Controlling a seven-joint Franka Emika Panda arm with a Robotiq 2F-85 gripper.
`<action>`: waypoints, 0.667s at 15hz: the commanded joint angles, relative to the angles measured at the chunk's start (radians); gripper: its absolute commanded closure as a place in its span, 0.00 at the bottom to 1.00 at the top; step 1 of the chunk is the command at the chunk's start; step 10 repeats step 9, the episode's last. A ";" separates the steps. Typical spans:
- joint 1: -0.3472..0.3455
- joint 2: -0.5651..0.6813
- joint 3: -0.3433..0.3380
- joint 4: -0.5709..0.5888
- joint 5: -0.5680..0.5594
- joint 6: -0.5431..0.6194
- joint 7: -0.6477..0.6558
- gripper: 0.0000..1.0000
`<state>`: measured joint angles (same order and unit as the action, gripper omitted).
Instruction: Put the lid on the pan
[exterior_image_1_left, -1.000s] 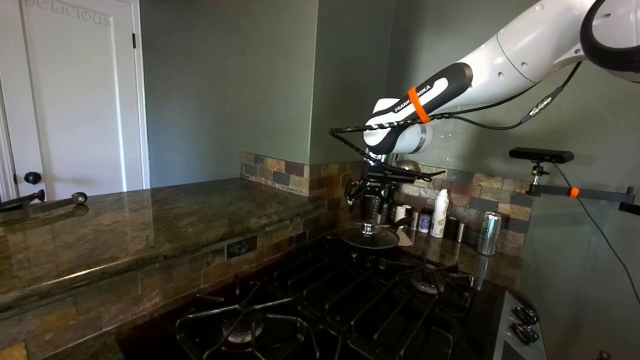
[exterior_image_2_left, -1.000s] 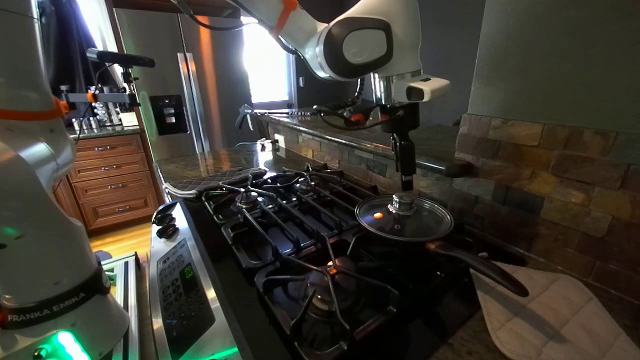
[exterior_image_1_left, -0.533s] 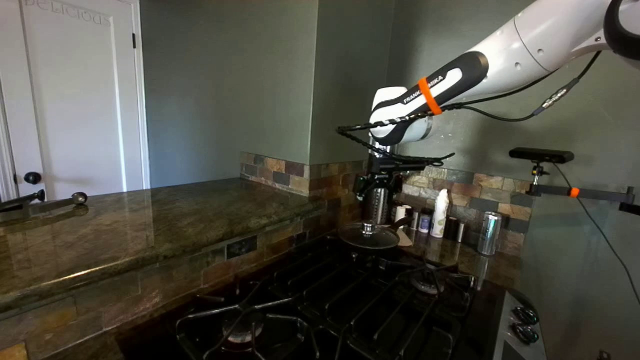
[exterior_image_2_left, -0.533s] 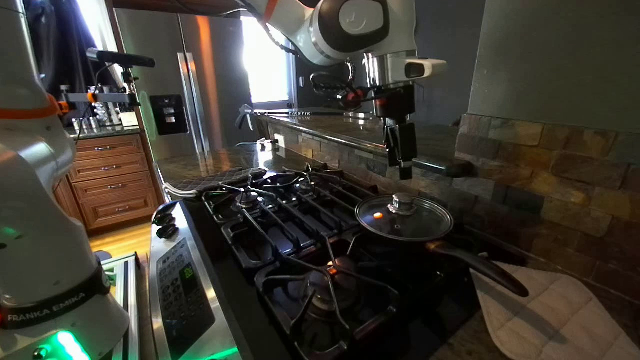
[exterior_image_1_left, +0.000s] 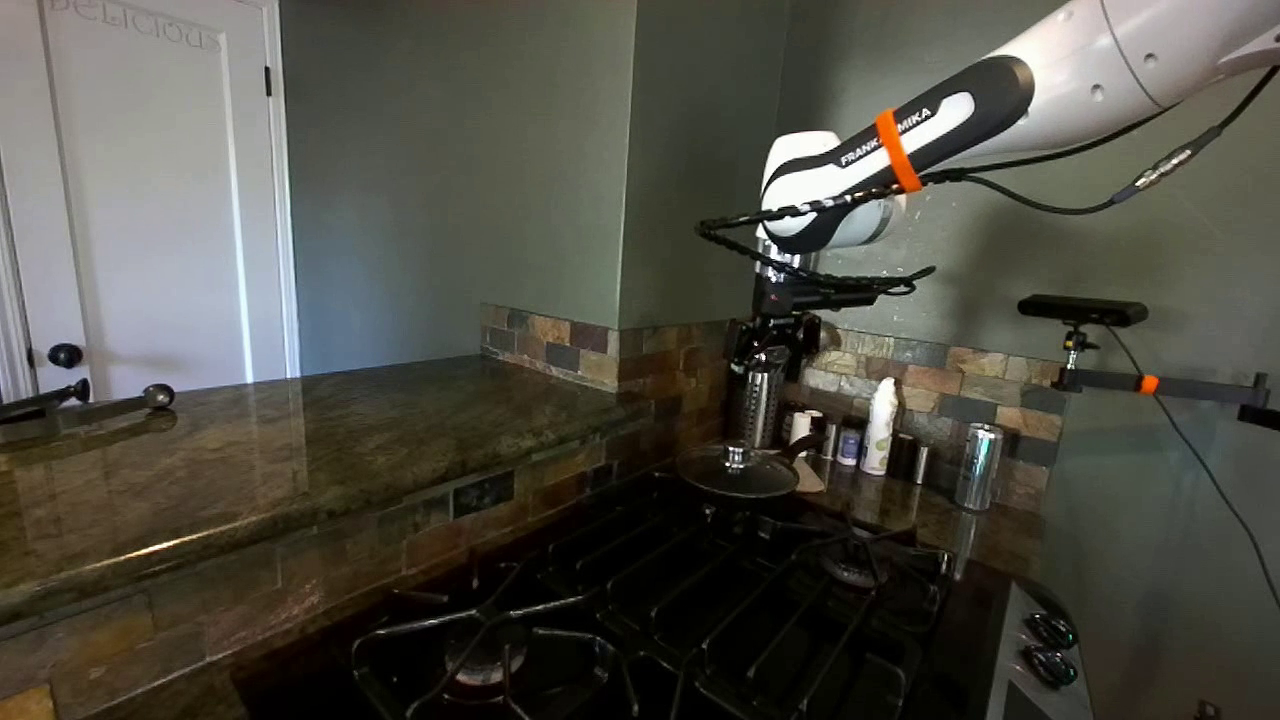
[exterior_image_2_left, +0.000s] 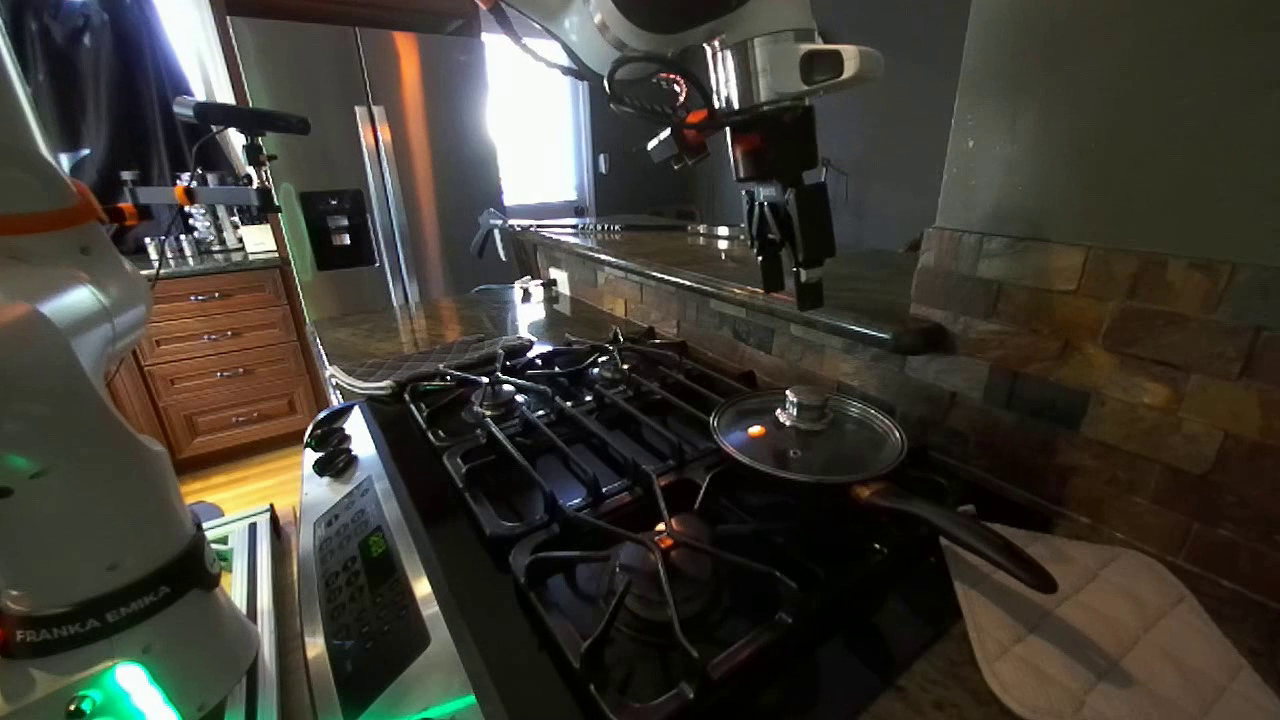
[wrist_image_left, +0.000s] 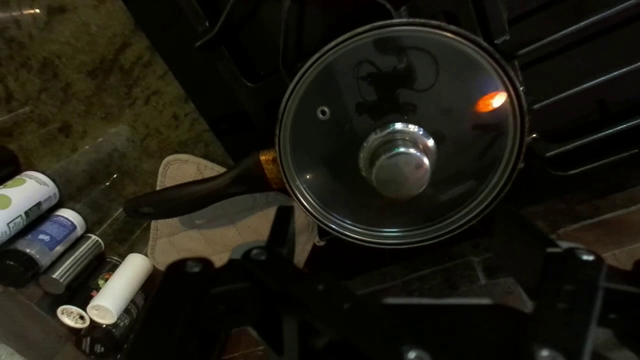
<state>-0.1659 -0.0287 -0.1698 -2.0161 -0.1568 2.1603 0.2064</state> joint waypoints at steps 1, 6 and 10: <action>-0.005 -0.100 0.002 -0.060 -0.021 -0.030 -0.016 0.00; -0.015 -0.112 0.004 -0.039 -0.005 -0.016 -0.013 0.00; -0.018 -0.138 0.005 -0.057 -0.005 -0.015 -0.013 0.00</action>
